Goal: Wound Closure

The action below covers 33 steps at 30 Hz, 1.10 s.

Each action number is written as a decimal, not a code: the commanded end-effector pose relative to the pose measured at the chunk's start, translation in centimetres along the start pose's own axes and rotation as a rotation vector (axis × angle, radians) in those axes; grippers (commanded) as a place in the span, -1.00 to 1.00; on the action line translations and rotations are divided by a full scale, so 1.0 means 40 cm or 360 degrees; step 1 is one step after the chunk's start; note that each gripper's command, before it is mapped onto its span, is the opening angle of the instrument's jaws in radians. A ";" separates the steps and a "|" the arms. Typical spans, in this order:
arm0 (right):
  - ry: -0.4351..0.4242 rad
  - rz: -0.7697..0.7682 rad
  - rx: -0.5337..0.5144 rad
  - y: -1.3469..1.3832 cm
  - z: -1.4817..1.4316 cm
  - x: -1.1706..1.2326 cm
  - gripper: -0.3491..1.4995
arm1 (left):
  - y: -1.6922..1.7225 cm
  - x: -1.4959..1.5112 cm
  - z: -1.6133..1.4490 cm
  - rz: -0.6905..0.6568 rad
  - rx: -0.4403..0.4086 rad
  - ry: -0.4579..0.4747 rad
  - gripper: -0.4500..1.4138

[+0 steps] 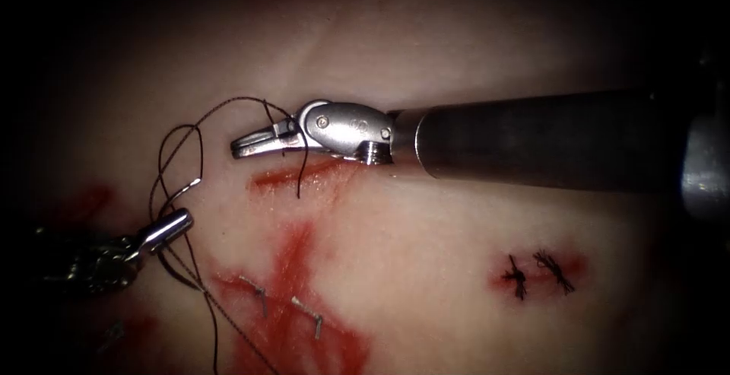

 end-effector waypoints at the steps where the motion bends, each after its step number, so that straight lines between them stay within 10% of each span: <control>1: 0.0028 0.0007 -0.0003 -0.0012 0.0009 -0.0012 -1.00 | 0.0026 -0.0022 0.0057 -0.0019 -0.0035 -0.0020 -1.00; 24: 0.0122 0.0056 -0.0127 -0.0030 0.0111 0.0010 -1.00 | 0.0124 -0.0042 0.0241 -0.0050 -0.0238 0.0038 -1.00; 25: 0.0111 0.0059 -0.0157 -0.0026 0.0113 0.0014 -0.84 | 0.0126 -0.0039 0.0240 -0.0047 -0.0248 0.0042 -1.00; 28: 0.0048 0.0041 -0.0289 -0.0006 0.0120 0.0019 0.56 | 0.0132 -0.0025 0.0235 -0.0043 -0.0287 0.0056 -1.00; 33: -0.0154 -0.0030 -0.0400 0.0006 0.0132 0.0012 0.89 | 0.0138 0.0017 0.0235 -0.0007 -0.0384 0.0126 -1.00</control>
